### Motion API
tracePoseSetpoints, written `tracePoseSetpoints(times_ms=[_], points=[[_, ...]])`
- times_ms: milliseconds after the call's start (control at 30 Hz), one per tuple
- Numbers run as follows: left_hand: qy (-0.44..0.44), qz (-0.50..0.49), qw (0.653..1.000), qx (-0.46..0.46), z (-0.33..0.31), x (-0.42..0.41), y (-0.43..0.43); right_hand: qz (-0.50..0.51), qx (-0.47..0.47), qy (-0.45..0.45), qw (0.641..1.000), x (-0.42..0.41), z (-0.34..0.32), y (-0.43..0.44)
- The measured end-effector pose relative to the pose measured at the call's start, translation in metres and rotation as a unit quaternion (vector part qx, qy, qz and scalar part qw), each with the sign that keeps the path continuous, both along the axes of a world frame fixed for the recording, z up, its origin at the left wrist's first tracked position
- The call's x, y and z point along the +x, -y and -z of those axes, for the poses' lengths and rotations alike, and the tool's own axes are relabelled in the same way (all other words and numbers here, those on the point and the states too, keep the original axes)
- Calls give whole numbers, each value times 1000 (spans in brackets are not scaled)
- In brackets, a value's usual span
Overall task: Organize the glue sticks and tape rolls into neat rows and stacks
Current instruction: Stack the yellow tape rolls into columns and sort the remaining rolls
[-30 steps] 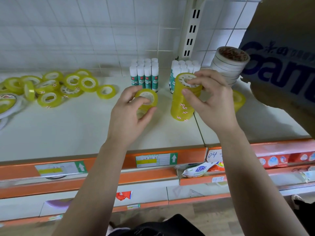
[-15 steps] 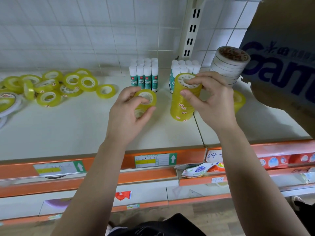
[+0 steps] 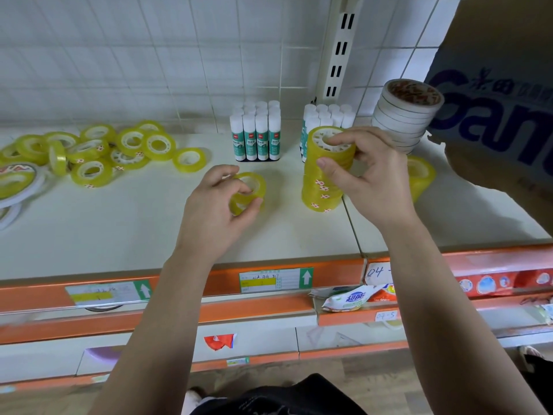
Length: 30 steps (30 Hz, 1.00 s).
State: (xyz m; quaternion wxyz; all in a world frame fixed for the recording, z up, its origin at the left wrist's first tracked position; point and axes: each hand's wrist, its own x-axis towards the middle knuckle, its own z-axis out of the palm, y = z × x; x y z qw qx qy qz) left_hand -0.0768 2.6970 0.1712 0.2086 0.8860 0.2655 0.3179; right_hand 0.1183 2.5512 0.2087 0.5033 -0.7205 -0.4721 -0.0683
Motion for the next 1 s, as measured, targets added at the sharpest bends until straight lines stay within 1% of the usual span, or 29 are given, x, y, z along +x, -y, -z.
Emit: tracePoseSetpoints(times_ms=[267, 567, 700, 1000], points=[[-73, 1, 997, -10, 2, -5, 2, -12, -14, 6, 1000, -2, 1, 2], [-87, -1, 996, -6, 2, -4, 0, -13, -13, -1, 1000, -5, 0, 4], [-84, -15, 996, -20, 1, -2, -1, -12, -15, -1, 1000, -6, 1, 3], [-73, -1, 996, -54, -1, -3, -1, -12, -3, 7, 1000, -7, -5, 6]])
